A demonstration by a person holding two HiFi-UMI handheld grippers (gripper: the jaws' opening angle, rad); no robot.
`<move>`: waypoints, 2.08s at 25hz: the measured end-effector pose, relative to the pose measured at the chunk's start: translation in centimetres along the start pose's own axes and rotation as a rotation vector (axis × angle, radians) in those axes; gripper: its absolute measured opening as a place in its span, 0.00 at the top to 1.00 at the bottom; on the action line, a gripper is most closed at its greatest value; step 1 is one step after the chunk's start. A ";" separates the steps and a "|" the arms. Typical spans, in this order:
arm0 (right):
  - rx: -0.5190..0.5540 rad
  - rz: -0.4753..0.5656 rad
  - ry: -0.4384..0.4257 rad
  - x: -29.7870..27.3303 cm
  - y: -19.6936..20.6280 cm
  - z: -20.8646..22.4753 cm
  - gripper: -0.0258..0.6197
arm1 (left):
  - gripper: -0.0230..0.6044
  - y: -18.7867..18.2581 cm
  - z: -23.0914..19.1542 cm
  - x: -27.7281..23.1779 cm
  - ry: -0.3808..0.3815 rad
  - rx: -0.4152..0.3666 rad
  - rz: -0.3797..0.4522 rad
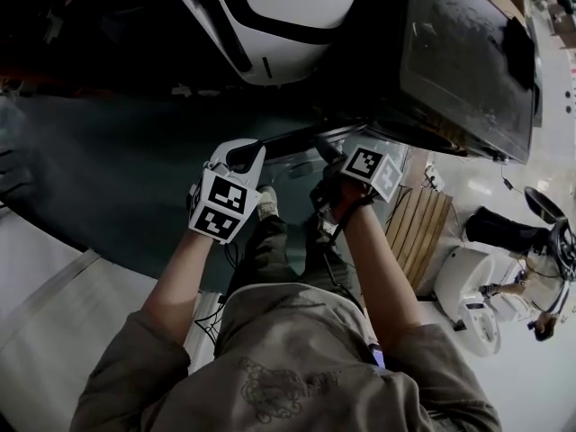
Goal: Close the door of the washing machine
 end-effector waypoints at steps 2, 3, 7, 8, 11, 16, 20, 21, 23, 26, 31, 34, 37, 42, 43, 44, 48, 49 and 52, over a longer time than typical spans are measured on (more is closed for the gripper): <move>-0.017 0.000 -0.004 -0.9 0.2 0.0 0.56 | 0.96 0.6 -0.2 -0.3 0.007 -0.006 -0.002; -0.027 0.001 0.001 -1.3 0.3 0.0 0.55 | 0.96 0.8 -0.3 -0.4 0.010 -0.011 -0.001; -0.102 0.014 0.051 -2.8 0.5 0.8 0.54 | 0.96 1.7 -0.6 -1.1 0.023 -0.010 -0.001; -0.119 0.018 0.066 -3.1 0.5 1.0 0.54 | 0.96 2.0 -0.7 -1.4 0.025 -0.009 -0.002; -0.152 0.024 0.114 -3.8 0.5 1.7 0.54 | 0.96 2.9 -0.9 -2.0 0.030 0.001 -0.005; -0.154 0.008 0.157 -5.7 0.5 2.3 0.53 | 0.96 4.4 -1.2 -3.1 0.034 0.026 -0.013; -0.176 -0.003 0.205 -6.5 1.0 2.8 0.52 | 0.96 5.4 -1.3 -3.5 0.031 0.049 -0.022; -0.177 0.001 0.213 -6.6 1.1 2.8 0.51 | 0.96 5.6 -1.3 -3.5 0.032 0.052 -0.024; -0.169 0.002 0.226 -6.9 1.0 2.7 0.52 | 0.96 6.1 -1.6 -3.4 0.029 0.056 -0.028; -0.164 -0.004 0.238 -7.2 0.9 2.5 0.52 | 0.96 6.8 -1.9 -3.4 0.018 0.065 -0.047; -0.153 -0.006 0.239 -7.3 0.9 2.6 0.52 | 0.96 6.7 -1.9 -3.7 0.017 0.070 -0.046; -0.141 -0.013 0.239 -7.2 1.0 2.9 0.52 | 0.96 6.5 -1.6 -3.9 0.024 0.063 -0.044; -0.121 -0.023 0.239 -6.7 1.3 3.2 0.52 | 0.96 6.2 -1.0 -3.8 0.028 0.058 -0.048; -0.076 -0.052 0.253 -5.4 2.1 4.1 0.54 | 0.96 6.1 0.5 -3.9 0.057 0.039 -0.071; -0.063 -0.057 0.258 -5.2 2.3 4.4 0.54 | 0.96 6.0 0.9 -4.0 0.065 0.036 -0.075; -0.050 -0.061 0.263 -4.9 2.5 4.6 0.54 | 0.96 6.0 1.3 -4.0 0.072 0.031 -0.077; 0.014 -0.066 0.281 -3.5 3.2 5.9 0.56 | 0.96 5.7 2.9 -4.2 0.094 0.017 -0.085; 0.037 -0.067 0.285 -3.2 3.3 6.2 0.56 | 0.96 5.7 3.4 -4.3 0.100 0.014 -0.088; 0.093 -0.072 0.299 -2.5 3.5 7.4 0.57 | 0.96 5.8 5.1 -4.9 0.134 -0.005 -0.102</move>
Point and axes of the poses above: the fingertips, and each gripper's own axes: x backward along the fingers, z to its right, y out of its underside, the point moved 6 cm from there along x, backward along the fingers, and after that the axes turned 3 degrees about y, right-handed, at the moved point
